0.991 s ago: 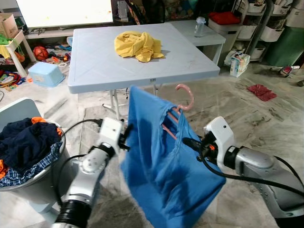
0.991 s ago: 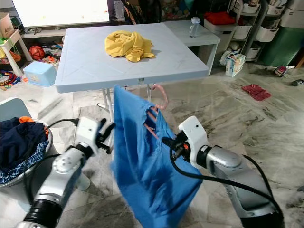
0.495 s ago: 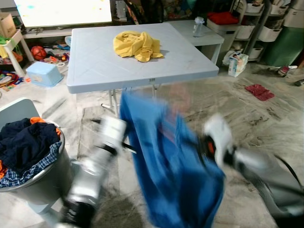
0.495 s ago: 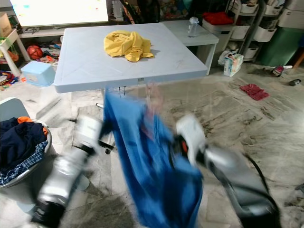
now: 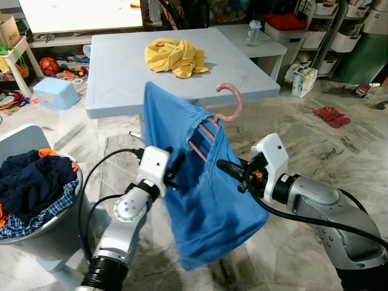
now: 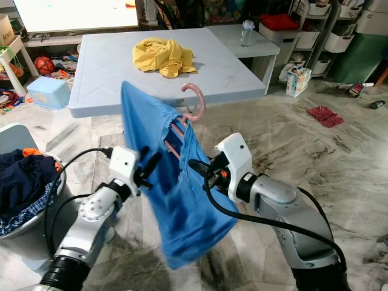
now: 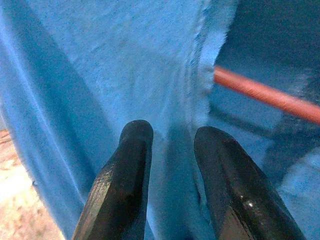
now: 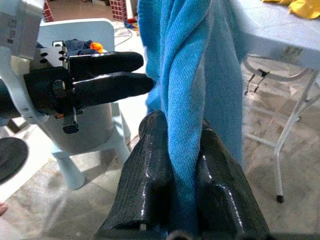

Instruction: Hang hanger

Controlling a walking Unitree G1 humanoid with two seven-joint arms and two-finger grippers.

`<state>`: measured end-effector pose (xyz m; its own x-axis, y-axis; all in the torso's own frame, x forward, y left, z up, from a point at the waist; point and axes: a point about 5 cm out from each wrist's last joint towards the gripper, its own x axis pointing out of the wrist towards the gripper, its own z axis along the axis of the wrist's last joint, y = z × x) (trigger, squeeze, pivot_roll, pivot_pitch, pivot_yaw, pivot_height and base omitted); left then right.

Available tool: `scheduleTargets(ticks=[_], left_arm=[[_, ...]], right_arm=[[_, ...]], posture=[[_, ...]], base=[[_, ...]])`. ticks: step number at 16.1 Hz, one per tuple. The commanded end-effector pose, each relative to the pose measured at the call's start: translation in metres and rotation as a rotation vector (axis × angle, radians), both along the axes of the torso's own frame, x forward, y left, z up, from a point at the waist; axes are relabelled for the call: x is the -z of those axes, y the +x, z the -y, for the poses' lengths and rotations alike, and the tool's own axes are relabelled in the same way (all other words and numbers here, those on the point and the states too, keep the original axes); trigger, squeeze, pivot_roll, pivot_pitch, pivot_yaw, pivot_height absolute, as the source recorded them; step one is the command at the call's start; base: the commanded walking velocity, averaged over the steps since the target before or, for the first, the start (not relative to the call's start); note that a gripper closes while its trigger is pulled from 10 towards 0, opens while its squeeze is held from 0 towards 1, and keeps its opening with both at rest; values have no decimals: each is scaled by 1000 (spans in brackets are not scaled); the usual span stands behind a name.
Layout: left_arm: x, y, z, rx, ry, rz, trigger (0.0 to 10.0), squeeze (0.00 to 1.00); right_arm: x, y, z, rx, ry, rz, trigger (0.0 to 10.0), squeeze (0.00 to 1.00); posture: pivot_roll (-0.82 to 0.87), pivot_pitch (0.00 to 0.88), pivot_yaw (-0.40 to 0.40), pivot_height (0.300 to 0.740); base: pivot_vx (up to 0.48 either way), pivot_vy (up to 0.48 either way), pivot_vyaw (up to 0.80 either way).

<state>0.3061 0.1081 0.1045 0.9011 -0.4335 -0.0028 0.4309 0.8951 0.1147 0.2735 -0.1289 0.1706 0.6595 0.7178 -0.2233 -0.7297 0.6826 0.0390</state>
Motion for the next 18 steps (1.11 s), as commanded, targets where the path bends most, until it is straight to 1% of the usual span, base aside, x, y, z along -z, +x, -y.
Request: scheduleTargets(ticks=[1, 3, 5, 7, 9, 10, 11, 12, 13, 14, 15, 18], left_arm=[[-2, 3, 1, -3, 7, 12, 10000, 1000], [-2, 5, 0, -24, 18, 24, 10000, 1000], [-4, 9, -1, -64, 31, 42, 10000, 1000], [-4, 11, -2, -87, 57, 61, 10000, 1000], [-3, 13, -5, -128, 88, 66, 10000, 1000], [-3, 15, -9, -163, 100, 73, 10000, 1000], [-4, 16, -10, -172, 98, 74, 10000, 1000], [-3, 18, -13, -193, 102, 66, 10000, 1000], [-1, 18, -14, -196, 85, 54, 1843, 424], [0, 18, -13, -186, 59, 45, 1843, 424], [0, 18, -13, -184, 55, 41, 0, 0], [-1, 18, -15, -191, 46, 45, 0, 0]], right_arm=[[-15, -2, -2, -30, 23, 40, 10000, 0], [-19, -7, -6, -77, 34, 33, 10000, 0], [-18, -11, -6, -104, 18, 19, 10000, 0], [-19, -10, -5, -100, 12, 16, 10000, 0], [-19, -13, -7, -126, 15, 1, 10000, 0], [-19, -20, -11, -182, 19, -22, 10000, 0], [-19, -24, -11, -209, 21, -35, 10000, 0], [-19, -32, -12, -268, 30, -66, 10000, 0], [-20, -37, -11, -304, 39, -80, 10000, 0], [-22, -41, -11, -338, 44, -91, 10000, 0], [-21, -43, -10, -354, 32, -103, 10000, 0], [-18, -37, -3, -300, -7, -98, 10000, 0]], posture=[[-26, 14, -54, 740], [-29, 11, -54, 740], [-36, 5, -52, 740], [-38, 4, -55, 740], [-38, 3, -56, 740], [-38, 3, -56, 740], [-39, 4, -59, 740], [-39, 4, -59, 740], [-39, 4, -59, 740], [-39, 4, -59, 740], [-45, 4, -60, 740], [-39, 8, -60, 740]], base=[[0, 0, 0], [0, 0, 0], [0, 0, 0], [0, 0, 0], [0, 0, 0], [0, 0, 0], [0, 0, 0], [0, 0, 0], [0, 0, 0], [0, 0, 0], [0, 0, 0], [0, 0, 0]])
